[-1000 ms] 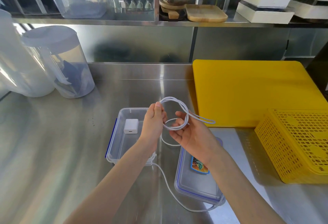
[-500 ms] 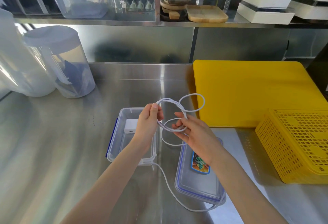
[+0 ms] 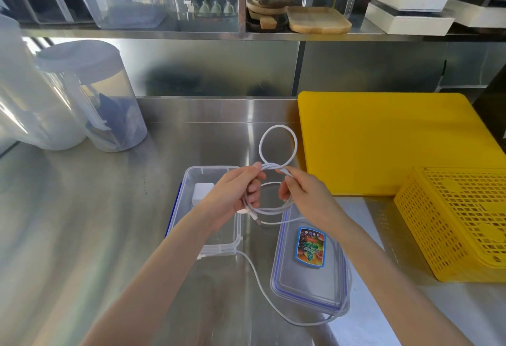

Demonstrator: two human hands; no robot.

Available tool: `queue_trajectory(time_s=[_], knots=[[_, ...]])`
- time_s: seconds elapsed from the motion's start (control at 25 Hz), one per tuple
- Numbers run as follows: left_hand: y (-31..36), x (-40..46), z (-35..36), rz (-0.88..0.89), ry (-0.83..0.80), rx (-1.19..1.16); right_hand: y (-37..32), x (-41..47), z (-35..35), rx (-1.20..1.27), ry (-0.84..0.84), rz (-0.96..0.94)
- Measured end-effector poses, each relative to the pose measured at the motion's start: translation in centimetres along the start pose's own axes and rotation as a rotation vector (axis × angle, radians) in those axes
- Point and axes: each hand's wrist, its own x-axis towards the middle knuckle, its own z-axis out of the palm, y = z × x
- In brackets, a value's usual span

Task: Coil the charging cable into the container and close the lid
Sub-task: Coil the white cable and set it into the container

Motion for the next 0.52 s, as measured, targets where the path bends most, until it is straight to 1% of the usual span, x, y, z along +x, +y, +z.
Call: queue_trajectory(time_s=[0.08,0.16,0.24,0.32,0.36,0.4,0.52], knots=[[0.1,0.2,-0.2,0.021,0.029,-0.103,-0.1,0.0,-0.3,0.062,0.004,-0.015],[0.3,0.5,-1.0,0.04,0.105,-0.22,-0.1,0.1,-1.0,0.212,0.09,0.004],[0.7,0.8,-2.7,0.045,0.185,-0.321,0.5,0.2,-2.3,0.418,0.179,0.07],[1.1,0.9,-4.2,0.049,0.234,-0.394,1.4,-0.1,-3.9,0.545,0.198,0.135],[1.3,0.8,-4.6,0.052,0.252,-0.422,1.8,-0.3,-4.4,0.537,0.181,0.152],[1.4,0.7,-4.7,0.053,0.271,-0.446,2.1,-0.5,-4.6,0.469,0.154,0.153],[1.8,0.5,-4.4,0.073,0.336,-0.509,2.6,-0.5,-3.5,0.169,0.067,0.086]])
